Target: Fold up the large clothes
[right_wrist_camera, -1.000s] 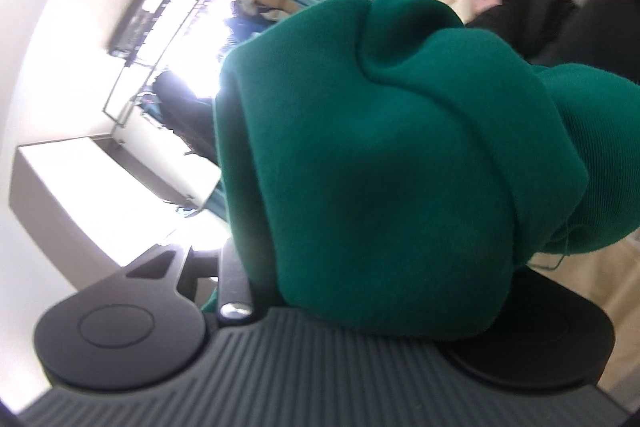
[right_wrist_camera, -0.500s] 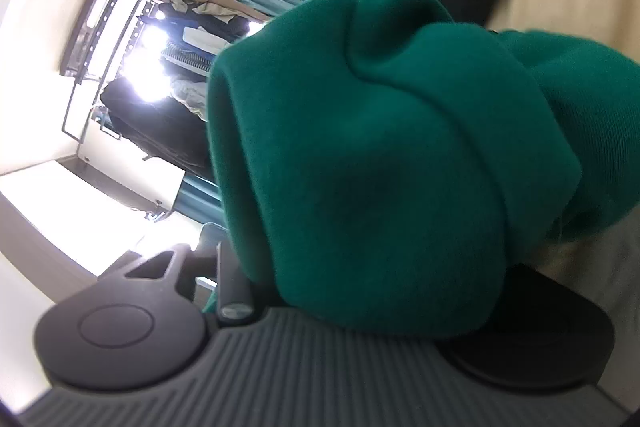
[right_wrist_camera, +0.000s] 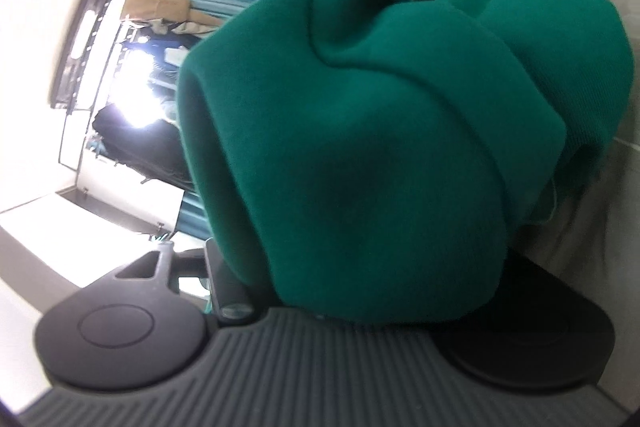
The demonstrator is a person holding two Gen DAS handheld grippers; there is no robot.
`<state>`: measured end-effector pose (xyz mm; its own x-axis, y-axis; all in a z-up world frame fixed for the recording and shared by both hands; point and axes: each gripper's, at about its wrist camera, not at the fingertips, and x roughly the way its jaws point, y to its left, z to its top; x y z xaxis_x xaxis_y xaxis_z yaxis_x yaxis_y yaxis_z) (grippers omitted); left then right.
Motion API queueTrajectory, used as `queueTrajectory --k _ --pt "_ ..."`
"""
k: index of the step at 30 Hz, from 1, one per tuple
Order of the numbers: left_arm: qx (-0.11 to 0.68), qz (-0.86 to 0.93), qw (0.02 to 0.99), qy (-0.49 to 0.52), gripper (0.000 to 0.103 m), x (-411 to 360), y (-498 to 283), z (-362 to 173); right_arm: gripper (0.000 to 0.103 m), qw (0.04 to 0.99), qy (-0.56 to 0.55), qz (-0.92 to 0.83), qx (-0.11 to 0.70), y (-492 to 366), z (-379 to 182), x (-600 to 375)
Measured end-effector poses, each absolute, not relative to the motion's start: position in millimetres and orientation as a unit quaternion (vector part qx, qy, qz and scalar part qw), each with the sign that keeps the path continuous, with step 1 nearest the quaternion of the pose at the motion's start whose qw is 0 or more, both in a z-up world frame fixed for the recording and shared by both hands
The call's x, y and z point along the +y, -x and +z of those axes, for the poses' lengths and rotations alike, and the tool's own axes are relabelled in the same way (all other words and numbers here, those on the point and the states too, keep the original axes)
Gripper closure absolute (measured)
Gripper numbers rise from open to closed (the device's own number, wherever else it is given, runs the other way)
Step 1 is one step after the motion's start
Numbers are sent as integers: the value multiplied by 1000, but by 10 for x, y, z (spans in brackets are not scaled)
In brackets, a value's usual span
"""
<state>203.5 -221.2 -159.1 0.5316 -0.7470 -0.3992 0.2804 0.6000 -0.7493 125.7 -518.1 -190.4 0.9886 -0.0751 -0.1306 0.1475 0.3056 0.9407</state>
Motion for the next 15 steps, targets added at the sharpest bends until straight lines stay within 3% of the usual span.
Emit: queueTrajectory --k 3,15 --pt "379 -311 818 300 38 -2150 -1974 -1544 30 798 -596 -78 49 -1222 -1885 -5203" --pt "405 -319 833 202 37 -1636 -1369 -1197 29 792 -592 -108 102 -348 -1547 -5161"
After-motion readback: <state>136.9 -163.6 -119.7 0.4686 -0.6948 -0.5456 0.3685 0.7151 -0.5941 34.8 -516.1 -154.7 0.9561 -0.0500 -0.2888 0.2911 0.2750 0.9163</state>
